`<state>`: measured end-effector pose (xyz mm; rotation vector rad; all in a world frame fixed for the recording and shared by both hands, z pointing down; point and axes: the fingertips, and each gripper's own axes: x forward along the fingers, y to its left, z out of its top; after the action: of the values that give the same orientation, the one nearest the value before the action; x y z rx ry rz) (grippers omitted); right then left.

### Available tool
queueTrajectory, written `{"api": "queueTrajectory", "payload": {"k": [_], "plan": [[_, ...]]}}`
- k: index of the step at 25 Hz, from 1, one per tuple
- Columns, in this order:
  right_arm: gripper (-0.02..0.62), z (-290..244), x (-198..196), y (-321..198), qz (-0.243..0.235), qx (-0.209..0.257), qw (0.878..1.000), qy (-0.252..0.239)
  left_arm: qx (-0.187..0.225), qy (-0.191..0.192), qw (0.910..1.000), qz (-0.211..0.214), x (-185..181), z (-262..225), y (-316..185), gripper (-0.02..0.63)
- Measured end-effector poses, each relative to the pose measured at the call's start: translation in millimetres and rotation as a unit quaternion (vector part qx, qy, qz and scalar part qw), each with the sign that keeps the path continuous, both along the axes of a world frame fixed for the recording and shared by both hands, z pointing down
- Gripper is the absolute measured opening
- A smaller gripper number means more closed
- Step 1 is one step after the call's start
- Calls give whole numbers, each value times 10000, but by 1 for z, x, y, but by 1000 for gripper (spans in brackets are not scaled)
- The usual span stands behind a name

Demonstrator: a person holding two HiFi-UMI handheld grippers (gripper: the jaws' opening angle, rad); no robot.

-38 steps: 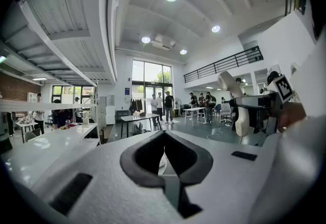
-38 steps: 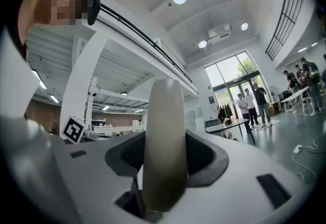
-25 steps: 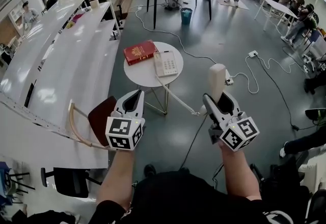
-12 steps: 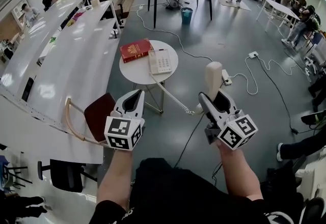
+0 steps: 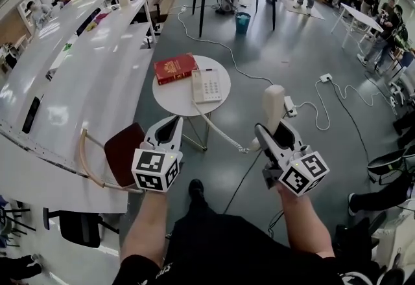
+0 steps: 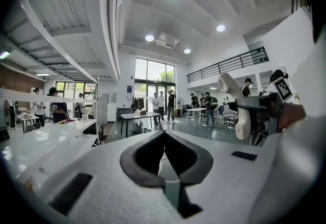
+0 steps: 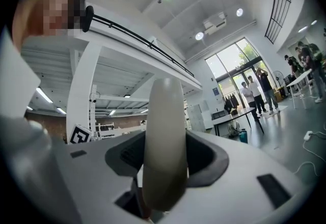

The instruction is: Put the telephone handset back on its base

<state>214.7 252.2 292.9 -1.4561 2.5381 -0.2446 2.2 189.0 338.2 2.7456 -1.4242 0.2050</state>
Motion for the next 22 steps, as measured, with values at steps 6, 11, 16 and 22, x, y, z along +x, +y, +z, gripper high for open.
{"api": "queueTrajectory", "payload": {"k": [6, 11, 16, 22], "plan": [[213, 5, -18, -77, 36, -182, 9998, 79, -61, 96, 9999, 94, -15, 5, -78, 11], [213, 0, -50, -144, 22, -309, 9994, 144, -92, 203, 9996, 160, -42, 1, -147, 11], [213, 4, -81, -192, 3, -445, 9988, 198, -174, 312, 9993, 150, -72, 7, -194, 11], [213, 10, -98, -219, 49, -616, 9979, 195, -253, 337, 9989, 227, -85, 9, -229, 11]]}}
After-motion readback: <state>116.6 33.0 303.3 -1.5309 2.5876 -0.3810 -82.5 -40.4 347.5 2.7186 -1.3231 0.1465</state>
